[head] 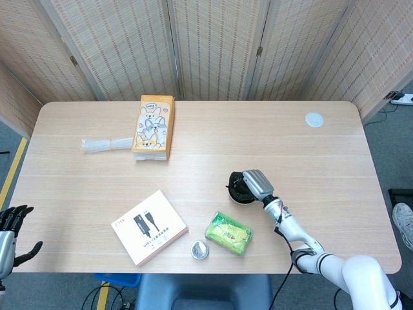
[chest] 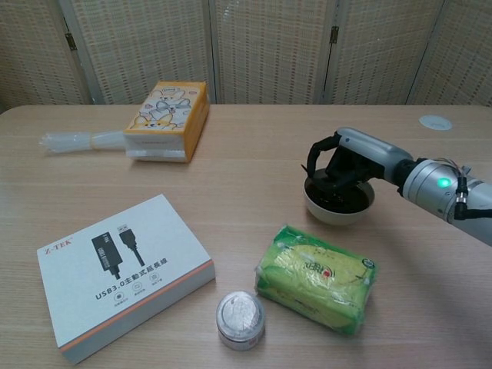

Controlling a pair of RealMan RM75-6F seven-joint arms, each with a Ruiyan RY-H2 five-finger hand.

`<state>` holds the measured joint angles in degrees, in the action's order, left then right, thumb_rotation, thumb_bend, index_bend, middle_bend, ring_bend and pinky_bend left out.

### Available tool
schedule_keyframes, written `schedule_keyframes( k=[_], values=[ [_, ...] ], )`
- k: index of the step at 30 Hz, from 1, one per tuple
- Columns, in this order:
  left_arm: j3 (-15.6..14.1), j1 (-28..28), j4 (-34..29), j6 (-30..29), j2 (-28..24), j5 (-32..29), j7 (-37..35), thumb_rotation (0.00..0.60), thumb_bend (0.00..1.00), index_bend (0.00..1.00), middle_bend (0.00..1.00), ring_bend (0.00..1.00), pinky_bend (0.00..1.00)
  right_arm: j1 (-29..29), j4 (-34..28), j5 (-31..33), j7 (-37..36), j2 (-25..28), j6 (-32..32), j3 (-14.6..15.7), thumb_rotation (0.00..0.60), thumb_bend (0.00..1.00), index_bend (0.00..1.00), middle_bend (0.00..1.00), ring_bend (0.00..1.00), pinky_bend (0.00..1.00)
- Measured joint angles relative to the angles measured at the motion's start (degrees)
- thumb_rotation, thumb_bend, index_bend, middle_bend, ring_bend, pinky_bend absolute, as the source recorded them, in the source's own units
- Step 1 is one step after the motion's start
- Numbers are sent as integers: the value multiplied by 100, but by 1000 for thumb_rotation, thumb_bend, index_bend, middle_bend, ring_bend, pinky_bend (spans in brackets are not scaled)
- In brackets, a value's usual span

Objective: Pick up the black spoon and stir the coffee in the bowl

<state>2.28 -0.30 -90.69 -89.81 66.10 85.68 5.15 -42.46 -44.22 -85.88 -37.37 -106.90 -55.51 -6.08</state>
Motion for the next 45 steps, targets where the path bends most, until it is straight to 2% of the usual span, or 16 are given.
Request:
schedule_keyframes(
  k=[11,20,30,36,45],
  values=[
    [-2,-33,2,14,23,52,0,600,256,207,190,150,171,271,-220,-321,-100,312,-324,427,600,563,711,1000,1000,1000],
    [-5,-41,6,36,31,35,9,600,257,207,190,150,171,251,-54,-168,-60,324,-235,291,600,568,711,1000,1000,1000],
    [-5,-21,16,36,-4,-12,12,600,256,207,190,150,171,-103,359,-35,-59,-128,-7,28,600,570,711,1000,1000,1000],
    [-15,-2,-2,30,-14,-27,27,600,256,207,190,150,171,-124,248,-207,-164,-111,-123,156,600,570,711,1000,1000,1000],
    [-19,-15,-8,42,-6,-4,37,600,256,207,190,150,171,146,-70,-347,-199,211,-370,413,600,571,710,1000,1000,1000]
  ],
)
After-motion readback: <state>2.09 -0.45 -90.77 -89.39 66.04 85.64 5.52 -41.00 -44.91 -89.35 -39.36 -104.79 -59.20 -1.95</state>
